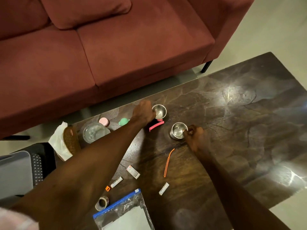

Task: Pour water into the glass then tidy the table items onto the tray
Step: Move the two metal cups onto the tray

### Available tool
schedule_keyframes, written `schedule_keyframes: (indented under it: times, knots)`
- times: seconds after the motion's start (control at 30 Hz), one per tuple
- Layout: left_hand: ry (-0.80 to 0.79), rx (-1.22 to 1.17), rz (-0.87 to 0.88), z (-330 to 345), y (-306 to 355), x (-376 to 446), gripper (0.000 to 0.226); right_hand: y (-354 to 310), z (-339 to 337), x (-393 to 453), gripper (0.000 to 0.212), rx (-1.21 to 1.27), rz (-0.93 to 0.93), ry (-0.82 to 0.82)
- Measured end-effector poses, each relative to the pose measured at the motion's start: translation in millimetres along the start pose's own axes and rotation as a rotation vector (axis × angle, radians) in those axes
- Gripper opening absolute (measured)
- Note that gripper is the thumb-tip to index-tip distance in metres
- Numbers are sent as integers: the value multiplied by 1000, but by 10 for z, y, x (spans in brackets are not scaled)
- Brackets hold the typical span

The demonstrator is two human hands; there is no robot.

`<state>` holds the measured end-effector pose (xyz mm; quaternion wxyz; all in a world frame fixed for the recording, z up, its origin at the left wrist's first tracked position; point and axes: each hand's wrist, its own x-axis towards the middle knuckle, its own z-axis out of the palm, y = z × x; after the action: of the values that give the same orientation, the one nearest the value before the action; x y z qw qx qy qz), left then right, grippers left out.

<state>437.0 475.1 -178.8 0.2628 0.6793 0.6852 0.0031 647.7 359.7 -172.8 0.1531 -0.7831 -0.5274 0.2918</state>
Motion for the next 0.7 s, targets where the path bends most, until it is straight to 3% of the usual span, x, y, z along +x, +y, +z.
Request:
schedule_keyframes:
  times: [0.17, 0.37, 0.7]
  knots:
    - [98, -138, -94, -135, -76, -154, 20, -220, -183, -136, 26, -17, 20, 110]
    - [209, -212, -180, -931, -623, -459, 29, -916, -265, -276, 21, 68, 14, 134]
    - [301, -175, -304, -2629, -2898, -1832, 20, -3312, 605, -1082, 30, 78, -201, -130]
